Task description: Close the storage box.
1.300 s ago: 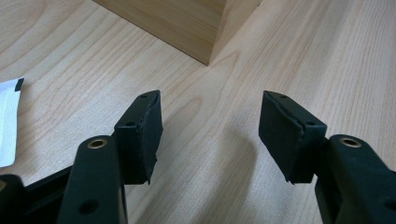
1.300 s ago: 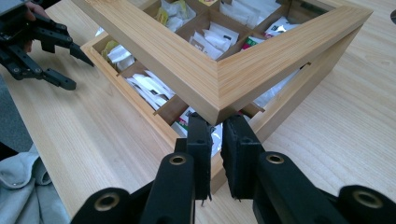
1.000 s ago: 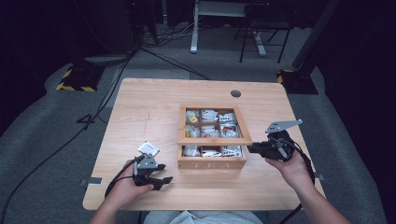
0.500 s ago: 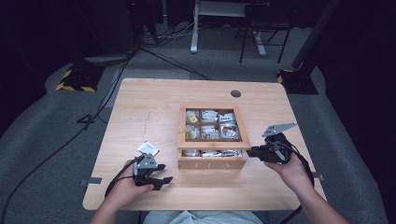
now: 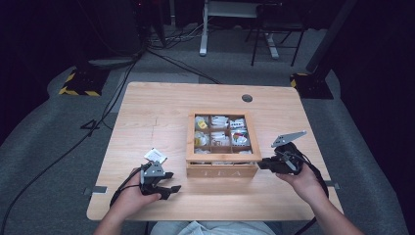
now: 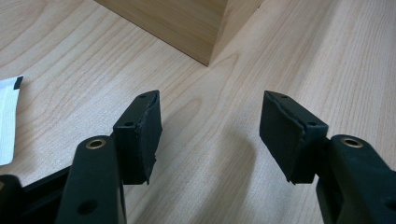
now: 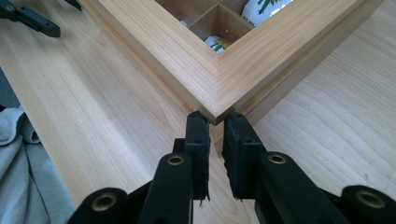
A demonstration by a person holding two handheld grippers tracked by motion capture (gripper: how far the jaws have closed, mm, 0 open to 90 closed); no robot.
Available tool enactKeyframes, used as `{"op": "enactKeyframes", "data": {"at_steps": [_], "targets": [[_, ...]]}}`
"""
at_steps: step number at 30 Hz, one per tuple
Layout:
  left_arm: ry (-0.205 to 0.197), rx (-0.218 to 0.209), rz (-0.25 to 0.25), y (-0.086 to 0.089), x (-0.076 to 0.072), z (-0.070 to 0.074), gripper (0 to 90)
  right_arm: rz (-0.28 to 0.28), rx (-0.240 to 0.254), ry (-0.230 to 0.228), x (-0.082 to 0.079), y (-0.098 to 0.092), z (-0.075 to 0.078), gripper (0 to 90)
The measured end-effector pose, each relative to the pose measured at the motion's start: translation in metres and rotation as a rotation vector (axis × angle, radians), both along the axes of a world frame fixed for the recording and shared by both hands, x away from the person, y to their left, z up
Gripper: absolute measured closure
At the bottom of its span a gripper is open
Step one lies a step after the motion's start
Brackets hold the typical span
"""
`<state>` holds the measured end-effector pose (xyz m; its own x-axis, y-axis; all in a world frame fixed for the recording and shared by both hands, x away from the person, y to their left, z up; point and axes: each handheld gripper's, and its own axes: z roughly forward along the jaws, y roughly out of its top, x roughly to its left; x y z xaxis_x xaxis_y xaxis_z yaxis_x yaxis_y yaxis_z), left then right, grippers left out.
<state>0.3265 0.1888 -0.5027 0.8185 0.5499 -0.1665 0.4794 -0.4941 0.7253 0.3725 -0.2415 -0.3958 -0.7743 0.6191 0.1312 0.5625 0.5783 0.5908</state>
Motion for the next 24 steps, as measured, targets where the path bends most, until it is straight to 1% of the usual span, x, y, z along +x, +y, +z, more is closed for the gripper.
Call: {"op": "enactKeyframes", "data": {"at_steps": [6,10,15,18,20,22,24], "targets": [[0.000,0.000,0.001,0.000,0.000,0.000,39.7,0.007,-0.012,0.025,0.001,0.000,-0.006,79.7],[0.001,-0.001,0.001,0.000,0.000,0.000,39.7,0.006,-0.029,0.035,0.000,0.000,-0.010,79.6],[0.001,-0.001,0.001,0.000,0.000,0.000,39.7,0.010,-0.057,0.022,-0.001,0.003,-0.011,79.0],[0.001,-0.001,0.001,0.000,0.000,0.000,39.7,0.009,-0.074,0.021,0.000,0.004,-0.013,73.6],[0.001,-0.001,0.002,0.000,0.000,0.000,39.6,0.008,-0.061,0.012,-0.001,0.003,-0.012,70.6],[0.000,0.000,0.002,0.000,0.000,0.000,39.7,-0.005,-0.045,0.005,0.000,0.001,-0.011,63.3],[-0.002,0.001,0.005,0.000,-0.001,0.000,39.7,-0.010,-0.026,0.010,0.001,0.000,-0.010,60.2]]}}
